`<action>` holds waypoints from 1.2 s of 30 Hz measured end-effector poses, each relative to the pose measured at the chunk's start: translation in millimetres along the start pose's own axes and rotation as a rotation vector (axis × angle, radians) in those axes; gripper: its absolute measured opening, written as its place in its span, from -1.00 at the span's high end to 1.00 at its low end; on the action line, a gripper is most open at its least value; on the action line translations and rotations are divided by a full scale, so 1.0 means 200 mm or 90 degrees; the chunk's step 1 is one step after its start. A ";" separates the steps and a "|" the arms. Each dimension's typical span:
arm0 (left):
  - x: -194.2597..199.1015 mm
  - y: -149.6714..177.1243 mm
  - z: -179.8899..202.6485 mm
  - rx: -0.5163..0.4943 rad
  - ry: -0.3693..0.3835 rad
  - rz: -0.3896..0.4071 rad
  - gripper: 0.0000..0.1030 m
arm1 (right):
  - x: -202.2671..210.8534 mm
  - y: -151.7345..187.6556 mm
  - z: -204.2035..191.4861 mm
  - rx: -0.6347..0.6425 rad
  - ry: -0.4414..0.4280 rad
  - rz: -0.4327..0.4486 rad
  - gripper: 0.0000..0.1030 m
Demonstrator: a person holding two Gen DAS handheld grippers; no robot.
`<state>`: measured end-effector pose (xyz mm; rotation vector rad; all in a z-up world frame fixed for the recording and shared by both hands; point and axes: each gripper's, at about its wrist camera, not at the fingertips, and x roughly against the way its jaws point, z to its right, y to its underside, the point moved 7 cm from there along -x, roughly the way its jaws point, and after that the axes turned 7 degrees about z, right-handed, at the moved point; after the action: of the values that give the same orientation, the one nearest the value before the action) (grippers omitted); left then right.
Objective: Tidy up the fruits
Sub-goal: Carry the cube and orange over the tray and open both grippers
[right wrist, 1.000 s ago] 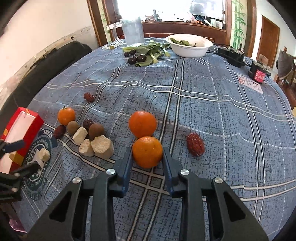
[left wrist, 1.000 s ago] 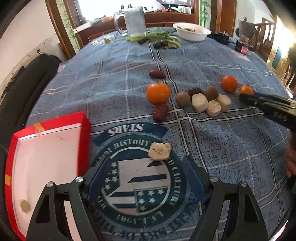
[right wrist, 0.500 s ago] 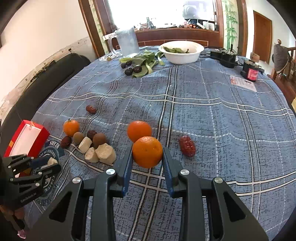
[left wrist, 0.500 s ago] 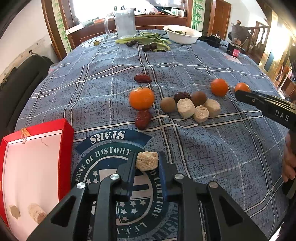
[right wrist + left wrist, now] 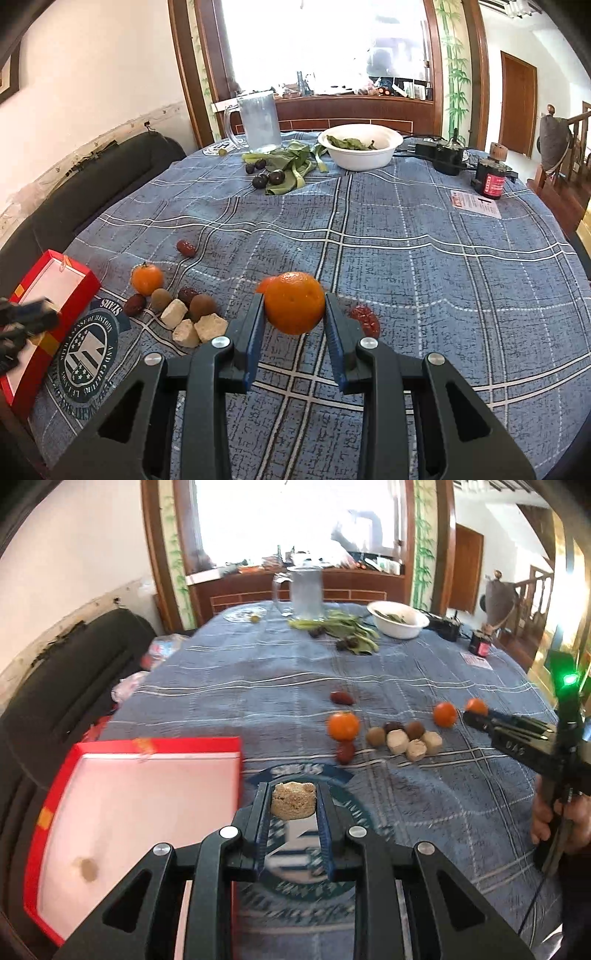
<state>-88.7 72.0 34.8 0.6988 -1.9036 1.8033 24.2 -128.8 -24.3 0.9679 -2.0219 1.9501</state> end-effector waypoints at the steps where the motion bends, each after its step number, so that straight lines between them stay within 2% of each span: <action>1: 0.01 0.01 -0.03 0.003 -0.006 0.001 0.56 | -0.01 0.01 -0.02 0.004 0.000 -0.009 0.36; 3: 0.05 0.04 -0.12 0.017 -0.021 0.002 0.56 | -0.01 0.03 -0.09 0.017 -0.011 -0.027 0.36; 7: 0.10 0.08 -0.29 0.044 -0.059 0.006 0.56 | 0.03 0.03 -0.38 0.074 -0.063 -0.035 0.36; 12: 0.13 0.13 -0.47 0.073 -0.098 0.012 0.56 | 0.11 0.00 -0.88 0.146 -0.176 -0.018 0.35; 17: 0.15 0.19 -0.64 0.098 -0.134 0.013 0.56 | 0.15 0.05 -1.25 0.170 -0.265 -0.025 0.35; 21: 0.13 0.25 -0.76 0.102 -0.171 0.004 0.56 | 0.14 0.11 -1.44 0.187 -0.291 -0.040 0.35; 26: 0.08 0.34 -0.85 0.108 -0.195 -0.024 0.55 | 0.11 0.22 -1.54 0.204 -0.294 -0.069 0.35; 31: 0.07 0.36 -0.88 0.108 -0.224 -0.029 0.52 | 0.09 0.31 -1.61 0.231 -0.284 -0.096 0.33; 33: 0.08 0.36 -0.89 0.108 -0.229 -0.030 0.34 | 0.10 0.32 -1.62 0.242 -0.274 -0.090 0.32; 35: 0.10 0.36 -0.89 0.102 -0.249 -0.026 -0.23 | 0.09 0.32 -1.61 0.246 -0.276 -0.099 0.21; 36: 0.11 0.35 -0.89 0.100 -0.256 -0.020 -0.32 | 0.10 0.32 -1.61 0.244 -0.278 -0.097 0.09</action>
<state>-155.4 249.7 5.2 1.2175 -1.9888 1.9188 -125.8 164.0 -25.1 1.7102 -1.7128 2.2365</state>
